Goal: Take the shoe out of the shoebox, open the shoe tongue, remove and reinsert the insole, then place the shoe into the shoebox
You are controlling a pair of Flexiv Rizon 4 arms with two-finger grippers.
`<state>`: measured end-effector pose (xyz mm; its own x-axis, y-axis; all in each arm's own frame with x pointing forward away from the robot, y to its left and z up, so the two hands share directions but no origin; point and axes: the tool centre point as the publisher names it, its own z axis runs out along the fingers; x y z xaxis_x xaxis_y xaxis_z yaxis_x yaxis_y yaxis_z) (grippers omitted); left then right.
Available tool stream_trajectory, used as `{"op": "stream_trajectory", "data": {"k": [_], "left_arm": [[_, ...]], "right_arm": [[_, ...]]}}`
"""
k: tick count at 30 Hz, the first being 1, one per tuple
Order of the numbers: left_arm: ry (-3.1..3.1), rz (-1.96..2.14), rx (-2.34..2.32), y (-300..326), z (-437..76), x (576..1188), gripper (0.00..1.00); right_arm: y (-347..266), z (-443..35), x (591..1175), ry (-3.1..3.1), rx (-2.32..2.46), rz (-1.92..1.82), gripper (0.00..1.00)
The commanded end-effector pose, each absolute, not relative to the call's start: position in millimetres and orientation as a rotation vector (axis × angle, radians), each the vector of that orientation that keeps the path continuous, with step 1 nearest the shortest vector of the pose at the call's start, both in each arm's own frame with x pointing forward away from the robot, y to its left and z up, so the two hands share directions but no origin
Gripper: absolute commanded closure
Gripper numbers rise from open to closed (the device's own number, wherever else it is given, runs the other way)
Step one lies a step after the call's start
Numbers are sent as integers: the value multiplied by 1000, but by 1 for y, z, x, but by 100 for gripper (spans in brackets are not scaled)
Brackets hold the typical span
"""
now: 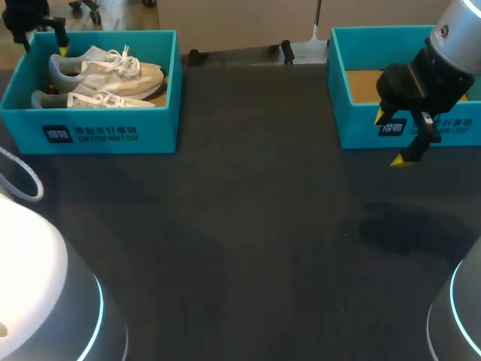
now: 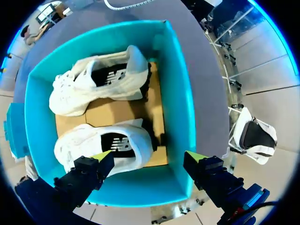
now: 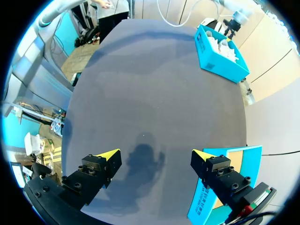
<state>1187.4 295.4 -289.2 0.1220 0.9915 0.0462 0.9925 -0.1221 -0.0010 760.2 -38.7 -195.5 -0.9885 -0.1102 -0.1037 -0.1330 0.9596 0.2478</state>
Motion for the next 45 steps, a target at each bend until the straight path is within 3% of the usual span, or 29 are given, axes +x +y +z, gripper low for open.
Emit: {"op": "stream_trajectory", "data": {"k": [1,26,45], "left_arm": [[-2049,-73,-2368,294,-271,1157,0],[-2095,3,-2396,283,-253,1069,0],[-2107,19,-2339,287,-258,1068,0]], "right_arm": [[-37,-197,761,3024,-187,385,0],[-37,-197,761,3024,-187,385,0],[-37,-197,761,3024,-187,385,0]]}}
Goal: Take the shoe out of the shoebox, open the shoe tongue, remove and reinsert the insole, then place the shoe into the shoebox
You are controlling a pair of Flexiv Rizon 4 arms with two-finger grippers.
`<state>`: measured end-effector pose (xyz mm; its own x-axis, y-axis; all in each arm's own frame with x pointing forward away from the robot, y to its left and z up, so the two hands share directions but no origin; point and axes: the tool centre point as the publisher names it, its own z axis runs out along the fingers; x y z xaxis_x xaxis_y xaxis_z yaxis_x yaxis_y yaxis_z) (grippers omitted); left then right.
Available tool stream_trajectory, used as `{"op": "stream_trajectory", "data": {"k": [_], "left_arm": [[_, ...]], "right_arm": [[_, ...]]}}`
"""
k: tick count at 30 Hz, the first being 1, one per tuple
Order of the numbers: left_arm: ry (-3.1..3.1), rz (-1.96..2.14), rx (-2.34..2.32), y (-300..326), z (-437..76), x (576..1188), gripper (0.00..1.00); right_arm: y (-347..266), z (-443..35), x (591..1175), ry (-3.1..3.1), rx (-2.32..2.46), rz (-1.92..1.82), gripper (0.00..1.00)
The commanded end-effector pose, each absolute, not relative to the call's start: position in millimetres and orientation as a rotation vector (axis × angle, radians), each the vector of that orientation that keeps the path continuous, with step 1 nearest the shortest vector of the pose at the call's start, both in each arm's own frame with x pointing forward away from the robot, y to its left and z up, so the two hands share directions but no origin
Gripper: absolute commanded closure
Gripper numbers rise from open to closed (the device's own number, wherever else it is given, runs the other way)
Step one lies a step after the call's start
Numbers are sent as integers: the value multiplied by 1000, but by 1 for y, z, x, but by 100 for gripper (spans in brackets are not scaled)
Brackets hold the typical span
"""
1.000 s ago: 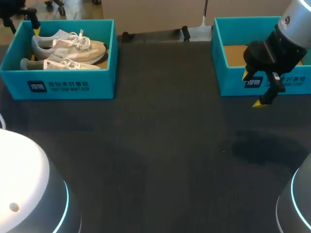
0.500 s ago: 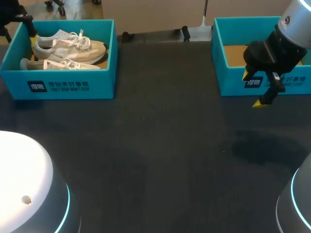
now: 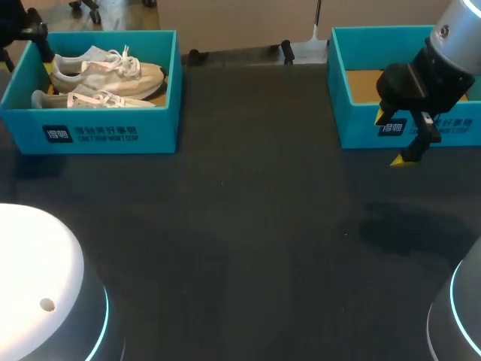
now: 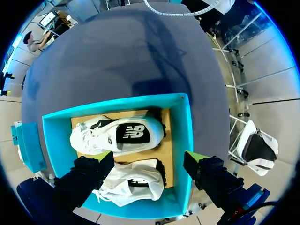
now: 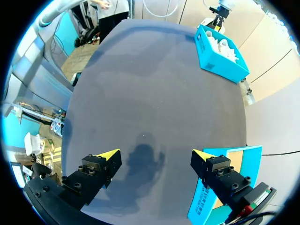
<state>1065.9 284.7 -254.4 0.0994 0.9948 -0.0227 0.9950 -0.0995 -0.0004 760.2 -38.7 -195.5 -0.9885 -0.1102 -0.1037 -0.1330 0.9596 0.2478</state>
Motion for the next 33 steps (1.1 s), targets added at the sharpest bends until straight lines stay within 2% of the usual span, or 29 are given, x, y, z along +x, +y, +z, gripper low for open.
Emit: {"op": "stream_trajectory", "data": {"k": [1,10,11,13,14,18,19,30,32,33], "left_arm": [[2096,-30,2324,288,-260,1067,0],[2038,53,2367,287,-290,1047,0],[2035,38,2366,287,-293,1046,15],[2035,41,2368,286,-298,1044,19],[2033,39,2369,286,-300,1043,25],[2025,53,2361,285,-307,1042,31],[2029,61,2358,285,-308,1042,51],[2050,52,2351,291,-317,1047,49],[2052,51,2349,293,-317,1047,45],[2054,51,2348,294,-318,1048,47]], "right_arm": [[-37,-197,761,3024,-187,385,0],[-37,-197,761,3024,-187,385,0],[-37,-197,761,3024,-187,385,0],[-37,-197,761,3024,-187,385,0],[-37,-197,761,3024,-187,385,0],[-37,-197,761,3024,-187,385,0],[-37,-197,761,3024,-187,385,0],[-37,-197,761,3024,-187,385,0],[-37,-197,761,3024,-187,385,0],[-37,-197,761,3024,-187,385,0]]}}
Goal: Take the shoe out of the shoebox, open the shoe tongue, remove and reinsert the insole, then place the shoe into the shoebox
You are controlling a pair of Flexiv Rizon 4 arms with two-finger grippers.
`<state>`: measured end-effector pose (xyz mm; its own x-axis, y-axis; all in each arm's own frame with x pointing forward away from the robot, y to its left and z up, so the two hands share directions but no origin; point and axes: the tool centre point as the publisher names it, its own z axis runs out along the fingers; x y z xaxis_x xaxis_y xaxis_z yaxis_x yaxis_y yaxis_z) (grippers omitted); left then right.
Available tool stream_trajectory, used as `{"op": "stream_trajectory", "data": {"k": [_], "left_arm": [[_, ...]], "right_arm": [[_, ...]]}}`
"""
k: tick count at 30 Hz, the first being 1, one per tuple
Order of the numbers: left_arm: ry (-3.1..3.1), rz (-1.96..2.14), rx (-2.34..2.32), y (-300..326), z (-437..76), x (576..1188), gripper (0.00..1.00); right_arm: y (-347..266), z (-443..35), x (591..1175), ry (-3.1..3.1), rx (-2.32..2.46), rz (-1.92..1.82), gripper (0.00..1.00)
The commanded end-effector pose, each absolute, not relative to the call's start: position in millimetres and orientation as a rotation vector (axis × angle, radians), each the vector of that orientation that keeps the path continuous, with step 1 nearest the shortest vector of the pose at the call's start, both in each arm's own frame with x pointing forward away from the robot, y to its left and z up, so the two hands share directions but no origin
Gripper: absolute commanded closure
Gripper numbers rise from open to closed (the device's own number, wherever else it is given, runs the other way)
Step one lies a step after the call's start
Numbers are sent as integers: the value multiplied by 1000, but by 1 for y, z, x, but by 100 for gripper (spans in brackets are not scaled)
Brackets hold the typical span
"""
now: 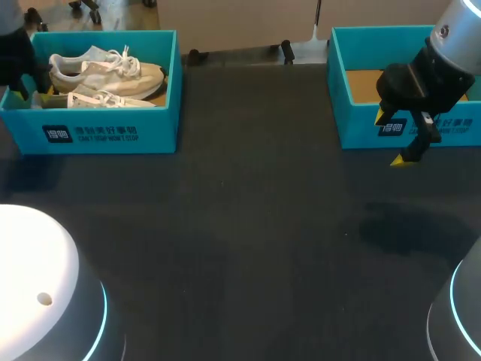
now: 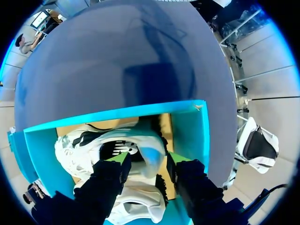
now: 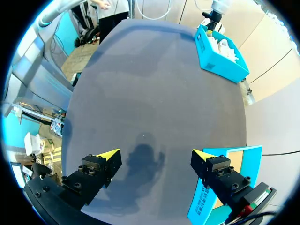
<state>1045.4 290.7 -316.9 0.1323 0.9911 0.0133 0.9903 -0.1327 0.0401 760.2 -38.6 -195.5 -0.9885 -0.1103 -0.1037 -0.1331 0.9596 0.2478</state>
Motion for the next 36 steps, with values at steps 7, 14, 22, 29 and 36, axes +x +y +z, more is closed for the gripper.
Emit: {"op": "stream_trajectory", "data": {"k": [7,14,22,29,36], "left_arm": [[2076,36,2346,299,-331,1056,45],[2069,62,2337,298,-348,1059,45],[2054,68,2333,298,-360,1060,45],[2071,88,2337,299,-375,1061,40],[2087,83,2356,299,-385,1062,63]], "right_arm": [[-37,-197,761,3024,-187,385,0],[-37,-197,761,3024,-187,385,0],[-37,-197,761,3024,-187,385,0],[-37,-197,761,3024,-187,385,0],[-37,-197,761,3024,-187,385,0]]}}
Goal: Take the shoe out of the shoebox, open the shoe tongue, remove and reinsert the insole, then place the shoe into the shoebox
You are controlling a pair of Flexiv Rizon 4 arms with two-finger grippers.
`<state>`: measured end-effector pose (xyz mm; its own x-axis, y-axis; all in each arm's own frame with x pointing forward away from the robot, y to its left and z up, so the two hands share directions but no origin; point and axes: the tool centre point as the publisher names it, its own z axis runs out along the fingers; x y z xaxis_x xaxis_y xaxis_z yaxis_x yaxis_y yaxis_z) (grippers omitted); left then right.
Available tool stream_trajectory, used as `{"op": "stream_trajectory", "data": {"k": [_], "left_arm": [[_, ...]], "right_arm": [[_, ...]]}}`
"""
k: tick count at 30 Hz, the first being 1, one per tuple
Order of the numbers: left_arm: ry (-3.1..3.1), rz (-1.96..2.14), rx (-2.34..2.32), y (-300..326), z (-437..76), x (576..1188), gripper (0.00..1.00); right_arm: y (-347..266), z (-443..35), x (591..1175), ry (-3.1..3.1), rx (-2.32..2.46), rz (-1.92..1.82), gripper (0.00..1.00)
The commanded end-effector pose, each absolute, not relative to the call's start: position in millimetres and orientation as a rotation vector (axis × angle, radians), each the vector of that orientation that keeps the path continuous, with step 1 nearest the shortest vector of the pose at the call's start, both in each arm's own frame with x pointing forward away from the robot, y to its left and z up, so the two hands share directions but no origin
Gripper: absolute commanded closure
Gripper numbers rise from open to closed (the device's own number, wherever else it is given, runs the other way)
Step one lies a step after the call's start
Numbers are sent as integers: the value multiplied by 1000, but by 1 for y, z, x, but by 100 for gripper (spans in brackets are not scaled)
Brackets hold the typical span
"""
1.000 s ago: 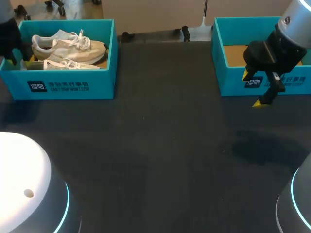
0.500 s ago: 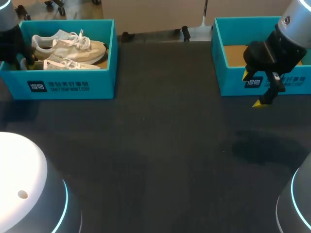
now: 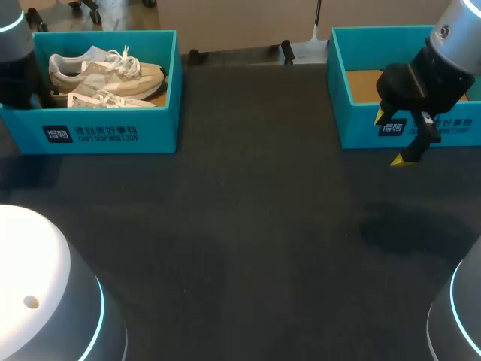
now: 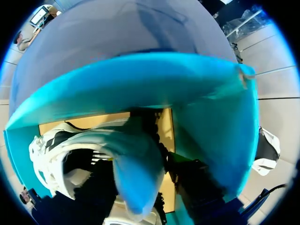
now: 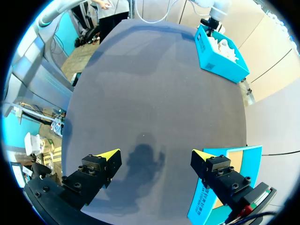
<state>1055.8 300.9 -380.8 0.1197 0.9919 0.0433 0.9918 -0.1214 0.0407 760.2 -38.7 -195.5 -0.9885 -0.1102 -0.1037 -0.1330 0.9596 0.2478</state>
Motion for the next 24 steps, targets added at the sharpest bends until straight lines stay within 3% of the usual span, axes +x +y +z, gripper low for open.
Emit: {"op": "stream_trajectory", "data": {"k": [1,3,4,6,24], "left_arm": [[2093,85,2359,299,-386,1062,70],[2100,92,2365,299,-387,1064,76],[2105,99,2376,300,-387,1064,89],[2096,115,2400,300,-387,1063,100],[2022,189,2489,314,-329,1063,100]], "right_arm": [[-37,-197,761,3024,-187,385,0],[-37,-197,761,3024,-187,385,0],[-37,-197,761,3024,-187,385,0],[-37,-197,761,3024,-187,385,0],[-37,-197,761,3024,-187,385,0]]}}
